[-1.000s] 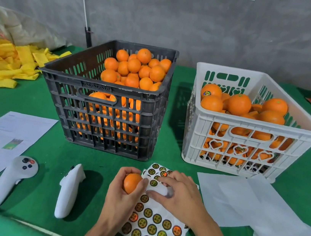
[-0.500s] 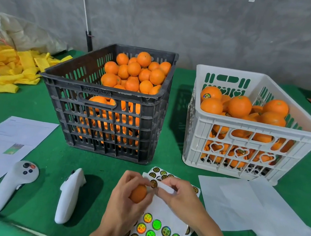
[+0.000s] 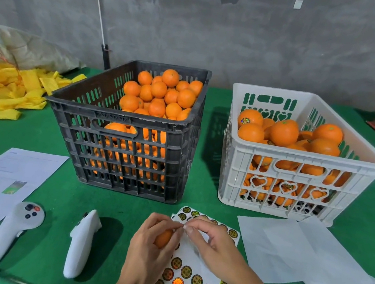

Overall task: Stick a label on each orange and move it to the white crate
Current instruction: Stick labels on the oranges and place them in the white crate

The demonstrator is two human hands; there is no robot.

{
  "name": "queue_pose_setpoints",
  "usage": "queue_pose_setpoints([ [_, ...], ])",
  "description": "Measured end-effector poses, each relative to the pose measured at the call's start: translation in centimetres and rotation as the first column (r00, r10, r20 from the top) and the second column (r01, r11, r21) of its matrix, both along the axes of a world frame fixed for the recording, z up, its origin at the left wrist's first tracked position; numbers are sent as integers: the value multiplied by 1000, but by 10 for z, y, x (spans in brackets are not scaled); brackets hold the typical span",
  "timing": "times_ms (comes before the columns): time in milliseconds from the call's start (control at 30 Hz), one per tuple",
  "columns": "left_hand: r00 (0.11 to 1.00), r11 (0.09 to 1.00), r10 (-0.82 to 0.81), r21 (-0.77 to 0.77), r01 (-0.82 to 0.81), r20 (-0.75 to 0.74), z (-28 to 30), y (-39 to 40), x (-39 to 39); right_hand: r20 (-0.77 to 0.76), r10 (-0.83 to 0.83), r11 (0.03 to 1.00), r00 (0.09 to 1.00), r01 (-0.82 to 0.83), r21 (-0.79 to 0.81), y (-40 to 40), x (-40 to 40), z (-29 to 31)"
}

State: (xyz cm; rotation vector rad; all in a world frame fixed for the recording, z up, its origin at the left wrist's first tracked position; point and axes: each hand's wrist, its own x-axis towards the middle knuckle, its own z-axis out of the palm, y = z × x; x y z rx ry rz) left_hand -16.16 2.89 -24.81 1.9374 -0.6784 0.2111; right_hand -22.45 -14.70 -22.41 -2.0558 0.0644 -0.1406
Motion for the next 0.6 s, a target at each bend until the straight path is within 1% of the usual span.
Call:
queue_pose_setpoints([
  [167,999,1000,9,13,-10,37,4,0,-3,55,11,1000,998,-11,0,0,-2,-3],
  [267,999,999,-18,28,17,41,8,2,-2,46,-8,999,999,6,40,0,0,-3],
  [333,998,999,-28,38,26,59,9,2,-3,22,-22,997,1000,21,80,-1,0,-4],
  [467,991,997,-13,74,3,133,12,2,-4,-2,-30,977,1000,29,210,1,0,1],
  [600,993,999,-15,39,11,118,14,-1,-8,-16,-32,964,999,35,262,1,-2,7],
])
